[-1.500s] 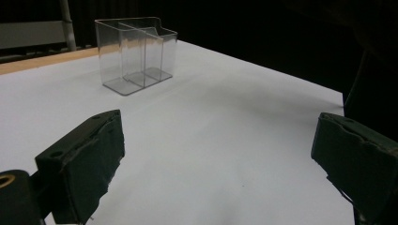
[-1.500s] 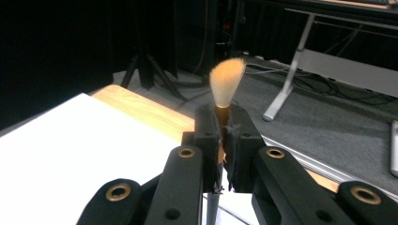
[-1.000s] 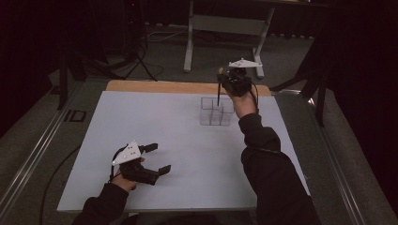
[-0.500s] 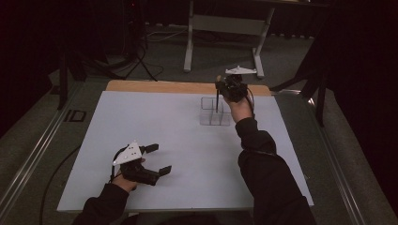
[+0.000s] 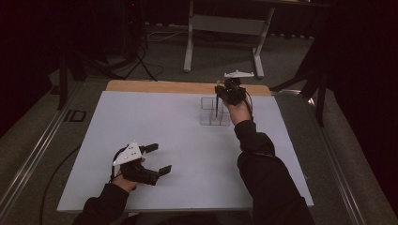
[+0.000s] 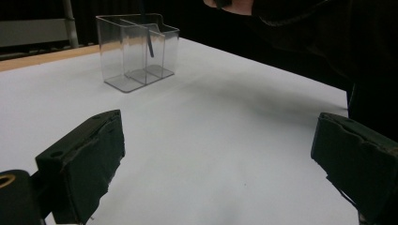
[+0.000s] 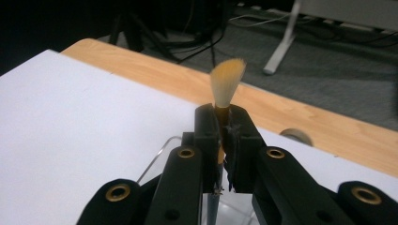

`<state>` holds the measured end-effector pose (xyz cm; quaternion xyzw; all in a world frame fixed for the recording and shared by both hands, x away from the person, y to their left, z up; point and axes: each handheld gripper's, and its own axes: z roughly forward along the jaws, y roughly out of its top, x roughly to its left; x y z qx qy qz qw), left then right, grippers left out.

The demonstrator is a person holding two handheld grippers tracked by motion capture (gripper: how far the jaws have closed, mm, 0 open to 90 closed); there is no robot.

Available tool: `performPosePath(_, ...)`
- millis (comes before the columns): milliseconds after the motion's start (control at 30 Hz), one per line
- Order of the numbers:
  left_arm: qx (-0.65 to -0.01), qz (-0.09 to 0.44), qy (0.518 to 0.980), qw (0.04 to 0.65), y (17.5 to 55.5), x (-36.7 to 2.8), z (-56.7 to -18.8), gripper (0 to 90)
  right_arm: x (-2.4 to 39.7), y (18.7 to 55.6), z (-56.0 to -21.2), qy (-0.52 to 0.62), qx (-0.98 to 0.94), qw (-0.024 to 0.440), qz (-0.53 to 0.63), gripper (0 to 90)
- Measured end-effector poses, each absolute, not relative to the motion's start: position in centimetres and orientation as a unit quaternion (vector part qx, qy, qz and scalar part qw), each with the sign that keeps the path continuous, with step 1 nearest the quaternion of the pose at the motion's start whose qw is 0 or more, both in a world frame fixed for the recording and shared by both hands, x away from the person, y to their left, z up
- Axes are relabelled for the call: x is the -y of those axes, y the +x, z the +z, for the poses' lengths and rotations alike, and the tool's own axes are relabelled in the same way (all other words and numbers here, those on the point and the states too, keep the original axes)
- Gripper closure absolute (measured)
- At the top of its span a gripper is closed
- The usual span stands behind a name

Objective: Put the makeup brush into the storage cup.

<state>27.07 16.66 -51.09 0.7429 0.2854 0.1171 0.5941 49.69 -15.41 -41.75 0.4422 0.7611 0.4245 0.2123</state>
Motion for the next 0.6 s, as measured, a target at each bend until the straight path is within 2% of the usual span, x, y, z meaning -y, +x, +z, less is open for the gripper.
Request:
performPosePath(33, -0.287, 0.121, 0.742, 0.593, 27.1, -16.7, -51.1, 3.4, 15.4, 49.8, -41.8, 0.446, -0.762, 0.204, 0.422, 79.7)
performPosePath(100, -0.288, 0.121, 0.741, 0.594, 27.1, -16.8, -51.1, 3.4, 15.5, 49.8, -41.7, 0.461, -0.753, 0.191, 0.429, 49.3)
performPosePath(133, -0.291, 0.123, 0.74, 0.593, 27.1, -16.8, -51.1, 3.3, 15.4, 49.8, -41.6, 0.467, -0.752, 0.191, 0.424, 39.1)
performPosePath(200, -0.293, 0.122, 0.739, 0.594, 27.1, -16.8, -51.1, 3.2, 15.3, 49.9, -41.5, 0.472, -0.756, 0.185, 0.415, 27.2)
performPosePath(367, -0.293, 0.122, 0.741, 0.591, 27.1, -16.8, -51.1, 2.7, 15.2, 49.8, -41.1, 0.473, -0.761, 0.178, 0.406, 14.0)
performPosePath(600, -0.293, 0.119, 0.743, 0.59, 27.1, -16.7, -51.1, 2.1, 15.4, 48.9, -40.3, 0.457, -0.768, 0.161, 0.419, 8.3)
